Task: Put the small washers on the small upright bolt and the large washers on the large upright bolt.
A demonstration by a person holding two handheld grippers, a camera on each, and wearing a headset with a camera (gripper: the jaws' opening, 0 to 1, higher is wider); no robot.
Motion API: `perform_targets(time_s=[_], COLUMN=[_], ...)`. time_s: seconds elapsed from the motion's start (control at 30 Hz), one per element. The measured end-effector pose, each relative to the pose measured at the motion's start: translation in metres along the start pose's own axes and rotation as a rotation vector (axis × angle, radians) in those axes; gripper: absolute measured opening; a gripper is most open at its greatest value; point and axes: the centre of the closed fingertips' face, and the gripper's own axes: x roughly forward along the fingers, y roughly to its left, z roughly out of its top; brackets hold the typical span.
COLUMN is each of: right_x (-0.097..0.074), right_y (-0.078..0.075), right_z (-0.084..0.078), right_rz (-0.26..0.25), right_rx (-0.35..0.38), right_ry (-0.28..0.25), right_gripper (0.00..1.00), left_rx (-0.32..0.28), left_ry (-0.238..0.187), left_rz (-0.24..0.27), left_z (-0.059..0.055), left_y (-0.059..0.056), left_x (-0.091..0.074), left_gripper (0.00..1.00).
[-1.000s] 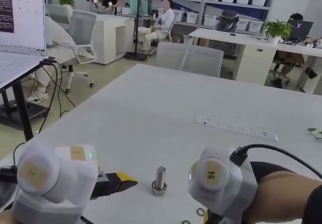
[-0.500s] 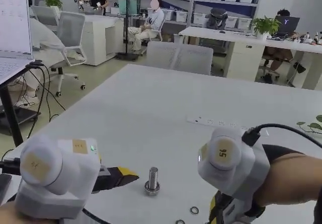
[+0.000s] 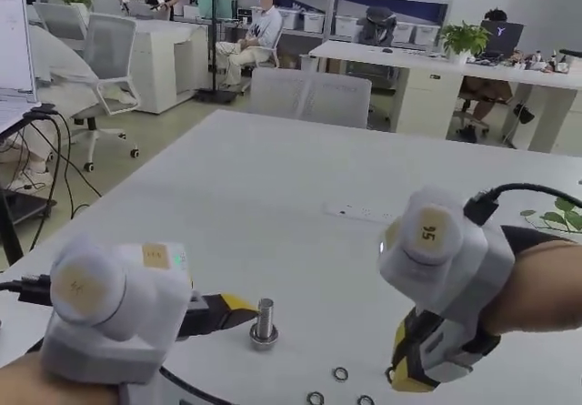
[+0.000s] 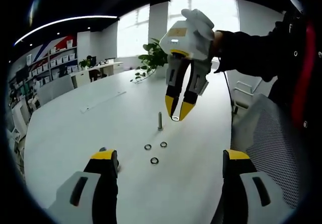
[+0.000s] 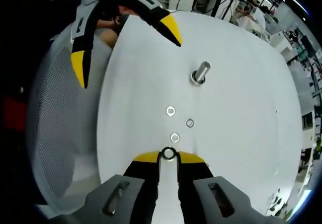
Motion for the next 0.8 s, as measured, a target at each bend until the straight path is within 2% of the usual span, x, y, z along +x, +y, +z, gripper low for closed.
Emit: perform_targets(time_s=[0.3,0.53,0.8], right_x=[-0.01,-0.014,-0.015], right_y=[-0.012,-0.021,-0.032], right_z=[-0.01,-0.018,-0.027], right_rz=[-0.027,-0.042,-0.057], right_rx=[0.033,0.058,0.08], right_ry=[0.005,0.012,0.021], right_gripper=[0.13,0.13,0.13], left_rx=[0.004,0.004,0.002], left_ry=[0.001,0.018,0.024], left_rz=[-0.03,-0.064,-0.085], left_z=[0.001,-0.003,-0.004], left_y=[-0.002,-0.006,-0.003], left_x=[0.009,0.018,0.027], left_gripper=[0.86,0.86,0.86])
